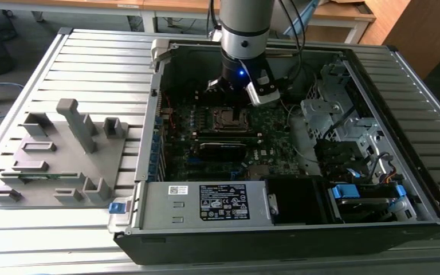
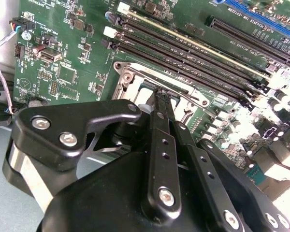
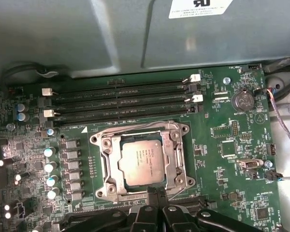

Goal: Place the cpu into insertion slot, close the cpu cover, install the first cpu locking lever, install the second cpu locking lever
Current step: 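Install the second cpu locking lever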

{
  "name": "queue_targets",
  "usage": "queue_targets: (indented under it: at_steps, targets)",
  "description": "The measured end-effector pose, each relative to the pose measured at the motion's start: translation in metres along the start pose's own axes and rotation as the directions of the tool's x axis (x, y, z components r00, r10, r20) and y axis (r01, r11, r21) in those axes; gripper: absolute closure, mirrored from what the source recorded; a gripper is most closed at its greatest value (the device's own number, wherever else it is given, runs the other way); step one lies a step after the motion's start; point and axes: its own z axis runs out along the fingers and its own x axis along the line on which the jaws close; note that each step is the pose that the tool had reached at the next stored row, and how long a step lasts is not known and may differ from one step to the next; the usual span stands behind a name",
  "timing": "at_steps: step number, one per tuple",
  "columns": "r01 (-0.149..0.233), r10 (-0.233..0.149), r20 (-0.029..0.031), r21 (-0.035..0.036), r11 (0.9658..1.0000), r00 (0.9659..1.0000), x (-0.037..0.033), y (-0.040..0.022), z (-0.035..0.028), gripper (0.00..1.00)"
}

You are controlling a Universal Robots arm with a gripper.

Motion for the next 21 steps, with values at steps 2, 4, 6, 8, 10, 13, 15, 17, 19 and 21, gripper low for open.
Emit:
queue_targets:
  at_steps: [2, 4, 6, 8, 10, 13, 15, 17, 19, 21]
  targets:
    - [0.0, 0.0, -0.0003, -0.0002, 1.0, 1.0, -0.0001, 0.0, -0.0008, 0.89]
    - [0.0, 0.0, -0.0003, -0.0005, 1.0, 1.0, -0.0002, 0.0, -0.0009, 0.89]
    - [0.0, 0.0, -0.0003, -0.0004, 1.0, 1.0, -0.0002, 0.0, -0.001, 0.89]
    - [0.0, 0.0, -0.0004, -0.0003, 1.0, 1.0, -0.0002, 0.0, -0.0011, 0.89]
    - [0.0, 0.0, -0.0004, -0.0001, 1.0, 1.0, -0.0002, -0.0001, -0.0012, 0.89]
    - [0.0, 0.0, -0.0004, -0.0002, 1.0, 1.0, -0.0005, -0.0019, -0.0012, 0.89]
    - [0.0, 0.0, -0.0004, -0.0003, 1.0, 1.0, -0.0006, -0.0032, -0.0012, 0.89]
    - [0.0, 0.0, -0.0004, 0.0, 1.0, 1.0, -0.0007, -0.0036, -0.0012, 0.89]
    - [0.0, 0.0, -0.0003, 0.0007, 1.0, 1.0, -0.0008, -0.0046, -0.0013, 0.89]
    - [0.0, 0.0, -0.0003, 0.0008, 1.0, 1.0, -0.001, -0.006, -0.0013, 0.89]
